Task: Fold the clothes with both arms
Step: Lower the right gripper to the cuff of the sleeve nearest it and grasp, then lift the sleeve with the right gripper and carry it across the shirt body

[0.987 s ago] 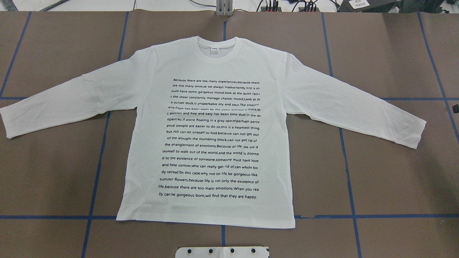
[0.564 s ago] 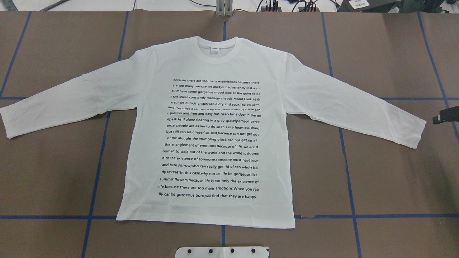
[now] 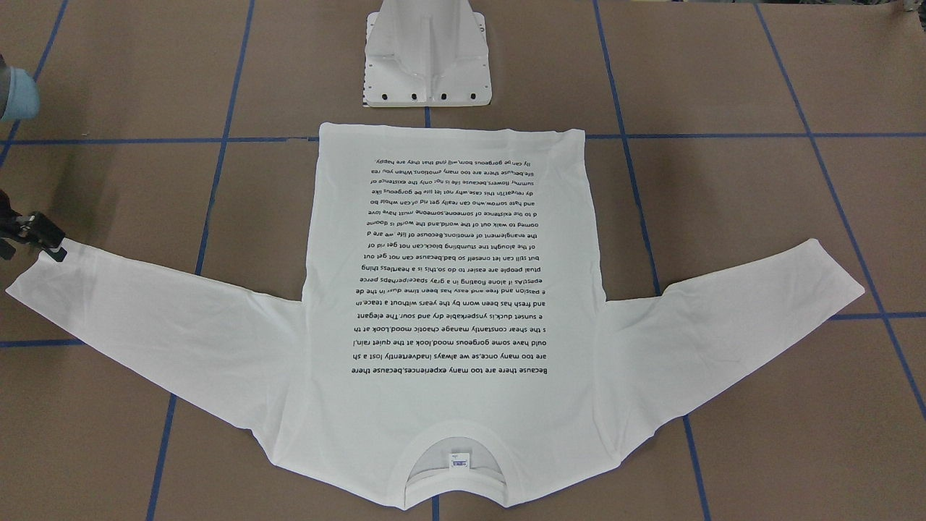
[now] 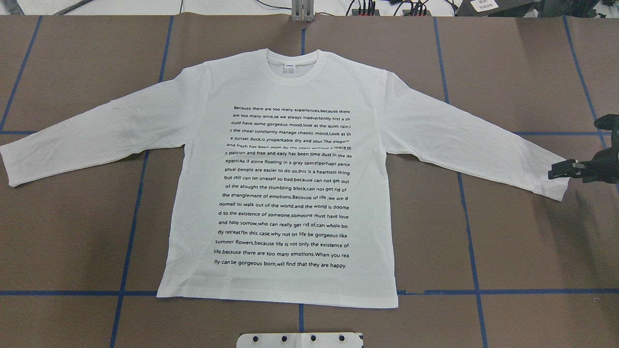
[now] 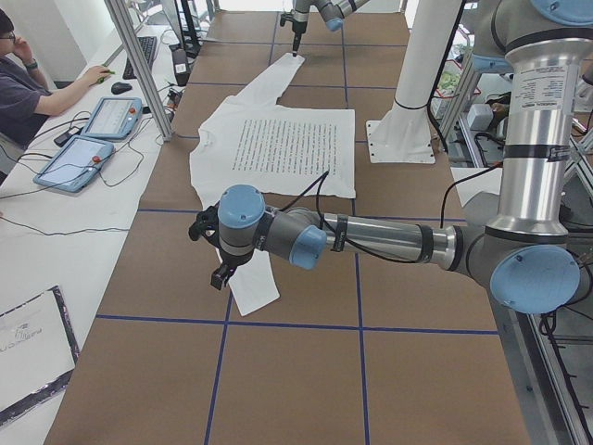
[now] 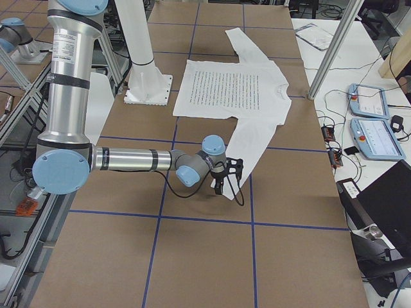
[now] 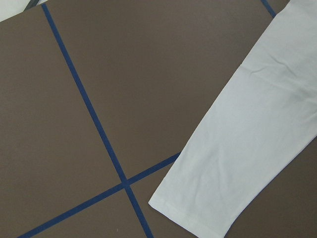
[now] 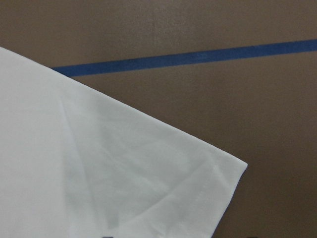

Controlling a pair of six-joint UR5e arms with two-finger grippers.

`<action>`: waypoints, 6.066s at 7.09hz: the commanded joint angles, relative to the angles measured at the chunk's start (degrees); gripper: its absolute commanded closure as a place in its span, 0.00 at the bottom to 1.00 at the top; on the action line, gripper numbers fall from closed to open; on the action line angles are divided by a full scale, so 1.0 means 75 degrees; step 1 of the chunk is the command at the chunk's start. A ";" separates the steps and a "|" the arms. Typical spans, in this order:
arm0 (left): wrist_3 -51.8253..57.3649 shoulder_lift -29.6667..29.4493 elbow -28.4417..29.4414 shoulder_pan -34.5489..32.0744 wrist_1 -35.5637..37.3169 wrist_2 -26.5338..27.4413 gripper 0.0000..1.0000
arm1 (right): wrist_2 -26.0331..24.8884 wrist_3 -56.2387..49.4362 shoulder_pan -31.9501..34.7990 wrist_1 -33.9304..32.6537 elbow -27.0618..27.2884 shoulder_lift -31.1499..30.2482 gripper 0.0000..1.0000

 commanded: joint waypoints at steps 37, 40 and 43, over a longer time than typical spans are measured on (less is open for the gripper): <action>-0.0178 -0.0082 0.0216 -0.0012 -0.0104 -0.0011 0.00 | -0.1713 0.2307 -0.3542 -0.2292 -0.3948 0.9679 1.00; -0.0178 -0.0082 0.0251 -0.0012 -0.0104 -0.0011 0.00 | -0.1654 0.2353 -0.3802 -0.2443 -0.3258 0.9563 1.00; -0.0178 -0.0082 0.0251 -0.0012 -0.0104 -0.0022 0.00 | -0.1712 0.2330 -0.4188 -0.2596 -0.2693 0.9164 1.00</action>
